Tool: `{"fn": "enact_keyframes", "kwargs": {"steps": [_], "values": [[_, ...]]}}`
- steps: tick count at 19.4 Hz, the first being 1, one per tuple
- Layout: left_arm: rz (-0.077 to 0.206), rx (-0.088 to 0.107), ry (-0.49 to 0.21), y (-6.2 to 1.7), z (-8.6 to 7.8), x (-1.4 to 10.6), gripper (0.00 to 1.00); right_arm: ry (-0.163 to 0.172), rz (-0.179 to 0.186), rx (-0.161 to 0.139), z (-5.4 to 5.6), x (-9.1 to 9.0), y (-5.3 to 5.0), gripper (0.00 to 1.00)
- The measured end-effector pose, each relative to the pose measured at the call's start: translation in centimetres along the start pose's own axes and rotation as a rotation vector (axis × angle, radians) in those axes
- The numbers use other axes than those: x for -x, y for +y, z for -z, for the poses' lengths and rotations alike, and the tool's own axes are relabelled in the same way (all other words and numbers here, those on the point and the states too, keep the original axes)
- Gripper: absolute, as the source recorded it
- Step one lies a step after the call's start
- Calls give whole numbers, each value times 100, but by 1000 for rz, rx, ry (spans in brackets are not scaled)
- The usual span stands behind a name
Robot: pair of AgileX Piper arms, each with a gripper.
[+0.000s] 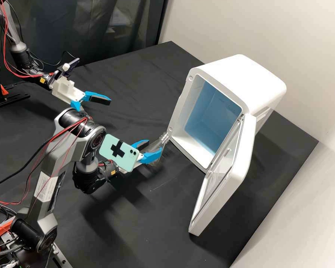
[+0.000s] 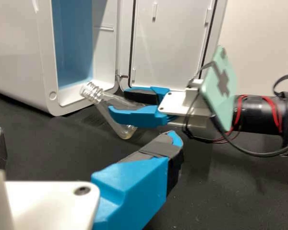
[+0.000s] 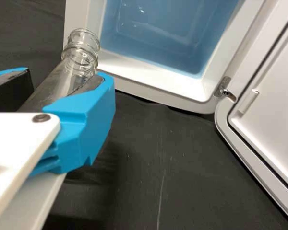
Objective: Place the flask in the incubator
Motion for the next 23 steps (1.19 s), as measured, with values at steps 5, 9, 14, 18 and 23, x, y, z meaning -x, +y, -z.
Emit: {"fn": "enact_keyframes", "kwargs": {"steps": [5, 9, 14, 18, 23], "values": [[2, 23, 2, -5, 6, -1, 100, -9, 15, 4, -25, 91, -3, 0], [1, 30, 5, -2, 13, 1, 100, -10, 29, 8, -21, 190, -7, 0], [-4, 34, 19, 6, 46, 9, 100, -19, 43, 9, 7, 385, -12, 0], [2, 46, 26, -8, 65, 7, 100, -5, 83, 2, 9, 633, -26, 0], [3, 47, 26, -10, 66, 6, 100, -2, 95, -22, -9, 710, -18, 0]]}}
